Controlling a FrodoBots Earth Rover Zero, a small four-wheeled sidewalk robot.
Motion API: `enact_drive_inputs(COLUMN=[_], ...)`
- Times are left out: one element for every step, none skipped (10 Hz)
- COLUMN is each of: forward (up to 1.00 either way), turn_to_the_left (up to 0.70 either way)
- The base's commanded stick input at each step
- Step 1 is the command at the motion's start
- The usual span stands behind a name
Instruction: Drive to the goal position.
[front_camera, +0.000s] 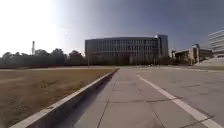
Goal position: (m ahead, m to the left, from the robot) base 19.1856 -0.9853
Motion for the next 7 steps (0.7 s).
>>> enact_drive_inputs(forward=[0.05,0.05,0.04,0.05,0.05,0.05,0.05], turn_to_the_left=[0.0,0.0,0.0,0.0,0.0,0.0,0.0])
